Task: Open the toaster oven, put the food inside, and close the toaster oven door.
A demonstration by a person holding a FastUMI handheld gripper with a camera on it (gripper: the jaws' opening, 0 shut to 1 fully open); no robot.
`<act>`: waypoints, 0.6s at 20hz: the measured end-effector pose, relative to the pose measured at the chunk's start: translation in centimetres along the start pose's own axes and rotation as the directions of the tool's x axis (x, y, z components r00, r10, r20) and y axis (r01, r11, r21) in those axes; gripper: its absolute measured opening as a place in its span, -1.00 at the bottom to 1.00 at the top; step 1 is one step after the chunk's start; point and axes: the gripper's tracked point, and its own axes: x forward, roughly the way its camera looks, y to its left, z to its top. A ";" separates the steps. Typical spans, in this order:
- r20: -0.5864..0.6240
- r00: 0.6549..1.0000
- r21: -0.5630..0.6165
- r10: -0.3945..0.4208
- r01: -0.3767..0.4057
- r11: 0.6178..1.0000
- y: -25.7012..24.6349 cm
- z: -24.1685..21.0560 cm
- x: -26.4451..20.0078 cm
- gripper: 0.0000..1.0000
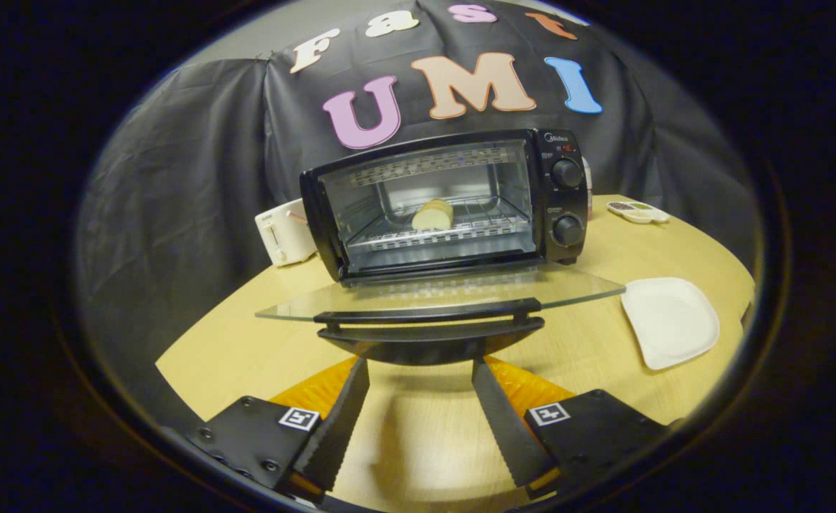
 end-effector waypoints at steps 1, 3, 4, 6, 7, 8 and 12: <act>0.012 1.000 -0.006 -0.009 0.009 1.000 -0.1 0.6 0.2 0.82; 0.036 0.999 -0.009 -0.010 0.010 1.000 -0.1 1.8 0.4 0.83; 0.047 0.999 -0.006 -0.008 0.008 1.000 0.1 2.5 0.6 0.83; 0.072 0.997 -0.007 -0.008 0.008 1.000 0.2 4.0 1.0 0.83; 0.086 0.996 -0.013 -0.008 0.009 1.000 0.2 4.8 1.1 0.83; 0.103 0.995 -0.016 -0.006 0.007 1.000 0.4 5.6 1.3 0.83; 0.177 0.984 -0.041 -0.001 0.008 0.999 0.6 9.4 2.6 0.83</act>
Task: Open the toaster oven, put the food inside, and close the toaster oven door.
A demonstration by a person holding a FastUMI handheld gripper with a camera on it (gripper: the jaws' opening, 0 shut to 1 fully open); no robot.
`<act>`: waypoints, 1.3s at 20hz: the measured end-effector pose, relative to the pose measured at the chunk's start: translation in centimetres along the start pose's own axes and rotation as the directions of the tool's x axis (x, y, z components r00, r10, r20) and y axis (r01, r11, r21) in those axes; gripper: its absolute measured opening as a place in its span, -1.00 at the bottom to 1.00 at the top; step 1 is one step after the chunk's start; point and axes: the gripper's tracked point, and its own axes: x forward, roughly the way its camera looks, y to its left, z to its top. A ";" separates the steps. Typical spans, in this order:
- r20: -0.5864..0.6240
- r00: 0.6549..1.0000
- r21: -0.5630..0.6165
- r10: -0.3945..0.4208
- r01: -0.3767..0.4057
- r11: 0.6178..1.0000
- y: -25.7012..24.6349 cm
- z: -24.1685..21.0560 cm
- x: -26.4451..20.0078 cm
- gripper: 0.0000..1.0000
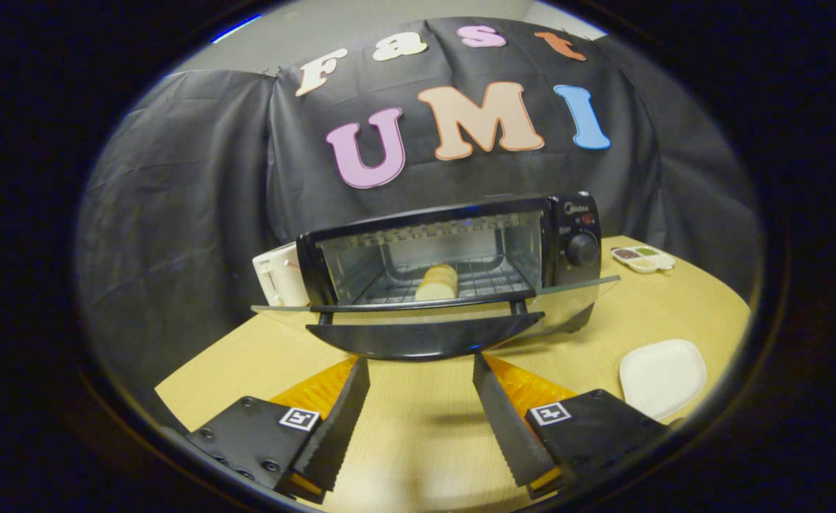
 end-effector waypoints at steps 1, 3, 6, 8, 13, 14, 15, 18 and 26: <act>0.019 1.000 -0.008 -0.003 0.003 1.000 -0.1 1.0 0.5 0.83; 0.059 0.998 -0.044 -0.011 0.013 0.999 0.0 2.7 1.4 0.83; 0.129 0.991 -0.141 -0.034 0.053 0.989 -0.2 5.2 2.8 0.83; 0.140 0.989 -0.164 -0.038 0.061 0.985 0.0 5.8 3.5 0.83; 0.194 0.980 -0.182 -0.038 0.074 0.981 0.7 8.0 3.0 0.83; 0.193 0.981 -0.180 -0.030 0.066 0.981 0.9 8.1 2.8 0.83; 0.191 0.981 -0.177 -0.022 0.056 0.983 1.0 8.2 2.4 0.83; 0.213 0.977 -0.167 -0.024 0.061 0.984 0.5 9.9 1.3 0.83; 0.296 0.955 -0.171 -0.007 0.060 0.983 -2.1 16.5 -4.2 0.83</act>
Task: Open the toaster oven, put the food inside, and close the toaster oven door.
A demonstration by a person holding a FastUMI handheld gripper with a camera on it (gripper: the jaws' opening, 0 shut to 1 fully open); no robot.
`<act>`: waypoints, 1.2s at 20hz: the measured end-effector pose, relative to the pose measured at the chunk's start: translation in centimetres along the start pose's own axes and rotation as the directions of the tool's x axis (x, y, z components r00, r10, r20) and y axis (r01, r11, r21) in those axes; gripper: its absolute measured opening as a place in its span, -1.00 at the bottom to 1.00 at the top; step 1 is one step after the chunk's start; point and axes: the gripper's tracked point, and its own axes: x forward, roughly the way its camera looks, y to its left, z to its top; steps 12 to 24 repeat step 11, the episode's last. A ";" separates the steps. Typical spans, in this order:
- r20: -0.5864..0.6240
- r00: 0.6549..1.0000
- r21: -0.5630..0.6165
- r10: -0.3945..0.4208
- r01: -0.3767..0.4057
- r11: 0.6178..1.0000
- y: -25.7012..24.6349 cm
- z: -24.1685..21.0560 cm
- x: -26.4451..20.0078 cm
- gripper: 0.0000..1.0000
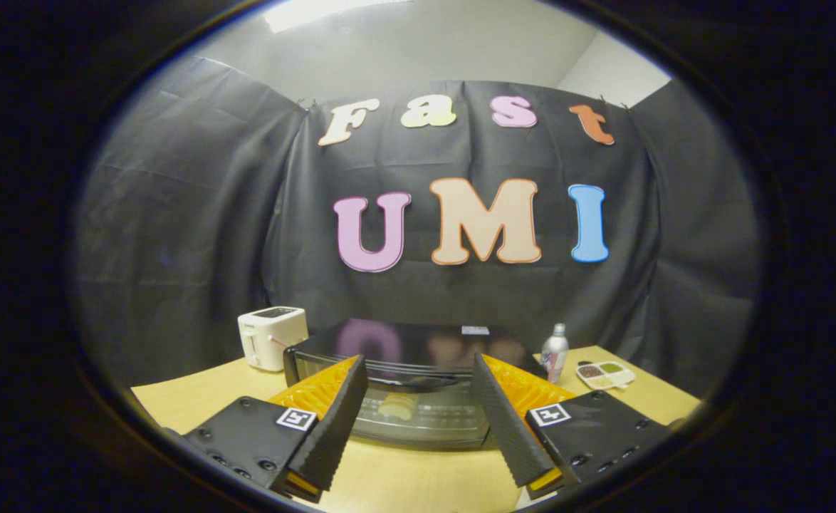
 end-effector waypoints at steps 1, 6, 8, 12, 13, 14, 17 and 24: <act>0.005 1.000 0.012 0.006 -0.006 1.000 -0.4 0.8 -0.5 0.83; 0.004 1.000 0.058 0.028 -0.029 0.998 -2.5 3.3 -2.7 0.83; 0.009 1.000 0.053 0.025 -0.025 0.998 -3.5 3.8 -3.4 0.83; -0.005 1.000 0.037 0.030 -0.030 0.999 -4.3 3.6 -4.3 0.83; -0.005 1.000 0.037 0.030 -0.030 0.999 -4.3 3.6 -4.3 0.83; -0.005 1.000 0.037 0.030 -0.030 0.999 -4.3 3.6 -4.3 0.83; -0.005 1.000 0.037 0.030 -0.030 0.999 -4.3 3.6 -4.3 0.83; -0.005 1.000 0.037 0.030 -0.030 0.999 -4.3 3.6 -4.3 0.83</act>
